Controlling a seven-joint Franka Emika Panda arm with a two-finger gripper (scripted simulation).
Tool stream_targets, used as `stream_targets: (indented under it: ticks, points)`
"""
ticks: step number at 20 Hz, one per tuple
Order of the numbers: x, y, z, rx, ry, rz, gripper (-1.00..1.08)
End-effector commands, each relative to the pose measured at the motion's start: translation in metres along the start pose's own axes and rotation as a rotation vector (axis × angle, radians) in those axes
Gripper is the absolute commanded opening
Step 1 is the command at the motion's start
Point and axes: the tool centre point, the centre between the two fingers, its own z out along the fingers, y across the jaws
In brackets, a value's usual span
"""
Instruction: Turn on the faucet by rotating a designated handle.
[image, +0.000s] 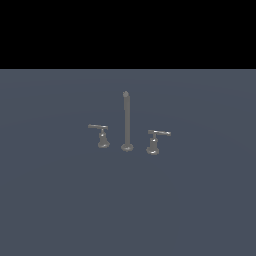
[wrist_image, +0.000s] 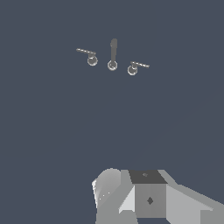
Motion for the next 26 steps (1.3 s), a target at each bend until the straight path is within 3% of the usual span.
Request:
stream_targets:
  ticks: [1, 13, 26]
  points:
    - [0.0, 0.0, 0.0, 0.0, 0.0, 0.0, -1.0]
    - [0.016, -0.008, 0.02, 0.002, -0.001, 0.092, -1.0]
    - [0.07, -0.023, 0.086, 0.01, -0.005, 0.389, -1.0]
